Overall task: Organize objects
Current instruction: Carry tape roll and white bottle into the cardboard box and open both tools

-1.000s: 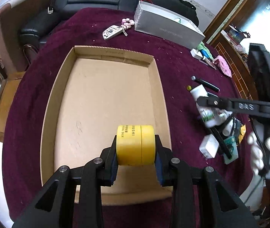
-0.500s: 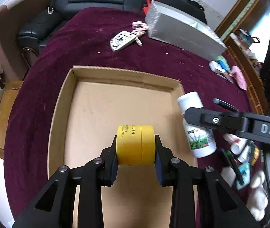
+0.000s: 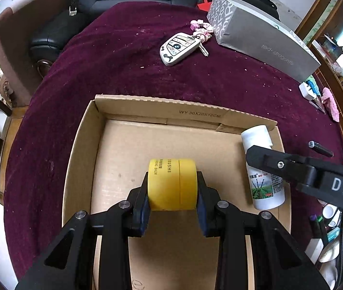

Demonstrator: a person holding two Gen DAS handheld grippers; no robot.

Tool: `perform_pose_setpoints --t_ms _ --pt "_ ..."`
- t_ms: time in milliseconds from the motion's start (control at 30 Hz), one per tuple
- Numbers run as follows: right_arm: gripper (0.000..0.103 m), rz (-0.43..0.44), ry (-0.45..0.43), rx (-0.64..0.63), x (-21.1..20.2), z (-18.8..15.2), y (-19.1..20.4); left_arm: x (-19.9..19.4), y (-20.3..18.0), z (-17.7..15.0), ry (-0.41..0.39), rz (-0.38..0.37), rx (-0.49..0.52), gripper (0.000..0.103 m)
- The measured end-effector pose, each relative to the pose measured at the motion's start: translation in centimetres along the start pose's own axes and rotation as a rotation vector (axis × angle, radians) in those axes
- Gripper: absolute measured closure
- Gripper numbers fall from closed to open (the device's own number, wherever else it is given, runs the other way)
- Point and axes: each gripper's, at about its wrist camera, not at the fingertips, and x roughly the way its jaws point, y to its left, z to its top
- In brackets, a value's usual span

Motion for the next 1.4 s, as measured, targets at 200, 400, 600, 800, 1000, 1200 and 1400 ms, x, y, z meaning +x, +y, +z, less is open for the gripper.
perform_pose_setpoints --t_ms 200,400,600,800,1000,1200,1400 --pt "0.07 -0.017 0.0 -0.01 1.0 0.1 0.0 0.4 -0.7 0.2 -0.022 0.02 0.024 0.076" --pt "0.069 -0.037 -0.006 -0.031 1.5 0.0 0.2 0.5 -0.7 0.4 -0.039 0.044 0.028 0.075" --pt "0.069 -0.038 -0.007 -0.04 1.5 0.1 0.3 0.6 -0.7 0.4 -0.034 0.049 0.029 0.073" --pt "0.062 -0.016 -0.019 -0.035 0.9 0.1 0.2 -0.3 -0.5 0.2 -0.041 0.016 0.0 0.045" --pt "0.06 0.003 -0.057 -0.045 -1.4 -0.3 0.2 -3.2 -1.5 -0.2 -0.089 0.055 0.034 0.044" --pt "0.06 0.036 -0.113 -0.05 -5.4 -2.1 -0.9 -7.3 -3.8 -0.9 -0.158 0.09 0.077 0.044" --pt "0.054 0.056 -0.16 -0.025 -9.4 -4.4 -3.8 -10.8 -7.3 -1.9 -0.224 0.093 0.113 0.044"
